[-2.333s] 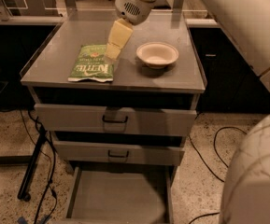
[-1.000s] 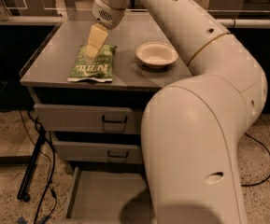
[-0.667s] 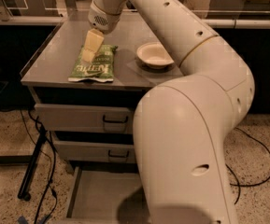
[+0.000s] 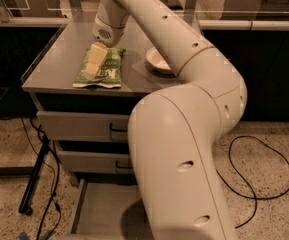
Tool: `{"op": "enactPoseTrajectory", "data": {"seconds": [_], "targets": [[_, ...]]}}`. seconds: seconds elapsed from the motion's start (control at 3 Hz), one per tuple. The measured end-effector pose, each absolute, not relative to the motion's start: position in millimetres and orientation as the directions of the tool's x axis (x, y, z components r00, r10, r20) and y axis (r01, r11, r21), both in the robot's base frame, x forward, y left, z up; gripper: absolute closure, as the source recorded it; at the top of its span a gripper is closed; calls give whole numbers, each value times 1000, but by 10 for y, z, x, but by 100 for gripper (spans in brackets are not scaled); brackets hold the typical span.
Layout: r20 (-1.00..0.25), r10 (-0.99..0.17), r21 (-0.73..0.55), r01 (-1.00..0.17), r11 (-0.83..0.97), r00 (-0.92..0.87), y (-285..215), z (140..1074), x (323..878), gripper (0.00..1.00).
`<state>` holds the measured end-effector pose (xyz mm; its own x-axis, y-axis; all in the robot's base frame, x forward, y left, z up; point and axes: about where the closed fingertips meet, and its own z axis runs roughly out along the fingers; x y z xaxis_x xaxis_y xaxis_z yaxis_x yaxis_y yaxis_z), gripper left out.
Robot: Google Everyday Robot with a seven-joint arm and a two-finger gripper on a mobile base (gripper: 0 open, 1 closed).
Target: Place green jalapeno chip bag into bottom drawer
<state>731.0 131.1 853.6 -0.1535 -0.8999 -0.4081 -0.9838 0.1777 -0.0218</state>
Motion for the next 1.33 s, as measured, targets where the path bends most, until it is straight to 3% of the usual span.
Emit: {"op": "enactPoseTrajectory", "data": {"seconds": [0.33,0.67,1.33], "targets": [[-401,-900,-4,-983,186,-169,1339,8405,7351,0],[-401,-900,-3,-983,186,-169,1341,8401,7352,18],[-401,-900,-3,-983,186,-169,1341,8401,7352,66]]}}
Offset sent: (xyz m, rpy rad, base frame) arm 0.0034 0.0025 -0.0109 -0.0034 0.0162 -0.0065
